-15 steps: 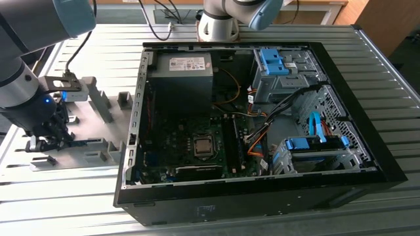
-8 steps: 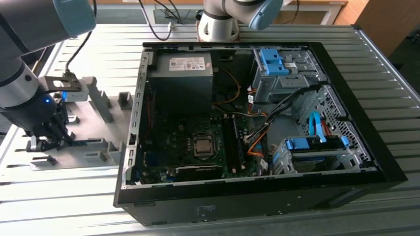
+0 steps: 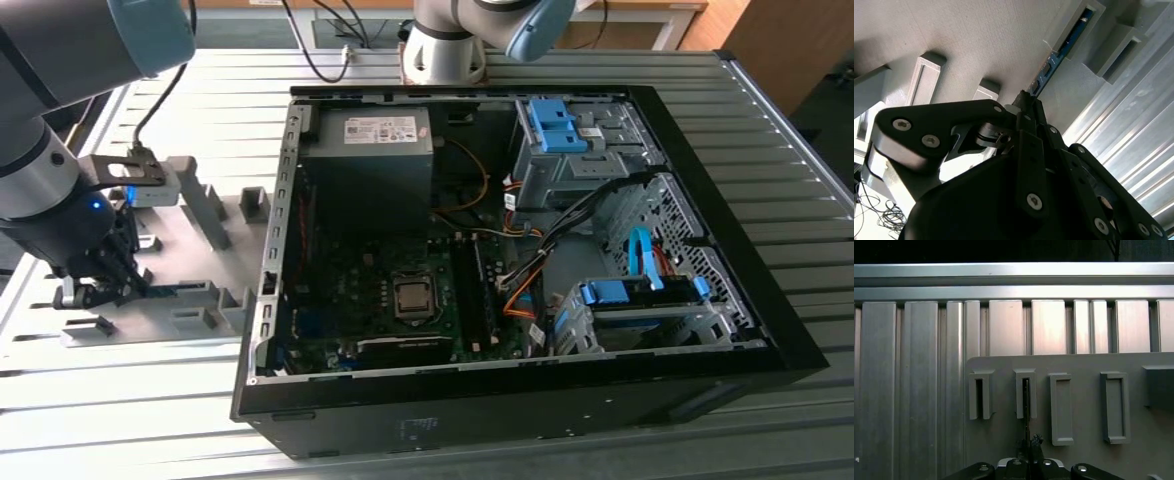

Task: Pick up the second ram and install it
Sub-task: 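Pick up the second ram and move it above second insertion slot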

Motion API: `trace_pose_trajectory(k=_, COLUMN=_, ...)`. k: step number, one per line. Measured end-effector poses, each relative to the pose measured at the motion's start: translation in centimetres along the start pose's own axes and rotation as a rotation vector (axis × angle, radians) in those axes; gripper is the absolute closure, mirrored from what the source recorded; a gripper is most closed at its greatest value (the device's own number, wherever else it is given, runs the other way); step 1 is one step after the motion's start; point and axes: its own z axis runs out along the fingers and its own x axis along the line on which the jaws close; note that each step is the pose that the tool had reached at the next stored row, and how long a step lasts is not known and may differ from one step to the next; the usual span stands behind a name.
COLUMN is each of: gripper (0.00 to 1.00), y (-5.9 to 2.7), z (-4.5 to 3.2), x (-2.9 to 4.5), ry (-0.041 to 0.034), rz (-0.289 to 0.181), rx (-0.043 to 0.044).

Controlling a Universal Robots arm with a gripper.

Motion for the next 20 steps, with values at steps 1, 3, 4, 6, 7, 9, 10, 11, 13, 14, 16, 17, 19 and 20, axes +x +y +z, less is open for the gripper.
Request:
trace_pose_trajectory(k=1, gripper=0.86, y=0.00, z=0.00, x=0.00, ry=0.0000, rz=0.000, rx=0.0000)
trace_pose_trajectory(k=3, gripper=0.86, y=0.00, z=0.00, x=0.00, ry=0.0000, rz=0.000, rx=0.0000)
trace_pose_trajectory(k=4, gripper=0.86, y=0.00, z=0.00, x=0.00, ry=0.0000, rz=0.000, rx=0.0000)
trace_pose_trajectory(k=6, gripper=0.86, y=0.00, z=-0.01, x=0.00, ry=0.0000, rz=0.000, rx=0.0000)
trace_pose_trajectory(k=7, gripper=0.86, y=0.00, z=-0.01, x=0.00, ry=0.0000, rz=0.000, rx=0.0000)
trace_pose_trajectory(k=9, gripper=0.86, y=0.00, z=-0.02, x=0.00, ry=0.0000, rz=0.000, rx=0.0000)
trace_pose_trajectory(k=10, gripper=0.86, y=0.00, z=-0.02, x=0.00, ry=0.0000, rz=0.000, rx=-0.0001)
trace_pose_trajectory(k=11, gripper=0.86, y=0.01, z=-0.09, x=0.00, ry=0.0002, rz=0.000, rx=-0.0003)
trace_pose_trajectory(k=13, gripper=0.86, y=0.01, z=-0.42, x=-0.01, ry=0.0002, rz=0.000, rx=-0.0002)
trace_pose_trajectory(k=14, gripper=0.86, y=0.01, z=-0.55, x=-0.01, ry=0.0001, rz=0.000, rx=-0.0001)
trace_pose_trajectory(k=16, gripper=0.86, y=0.01, z=-0.61, x=-0.02, ry=-0.0002, rz=0.000, rx=0.0002)
trace_pose_trajectory(k=17, gripper=0.86, y=0.01, z=-0.61, x=-0.02, ry=-0.0002, rz=0.000, rx=0.0002)
trace_pose_trajectory(k=19, gripper=0.86, y=0.02, z=-0.64, x=-0.01, ry=0.0000, rz=0.000, rx=0.0000)
trace_pose_trajectory(k=20, gripper=0.86, y=0.02, z=-0.64, x=-0.01, ry=0.0000, rz=0.000, rx=-0.0001)
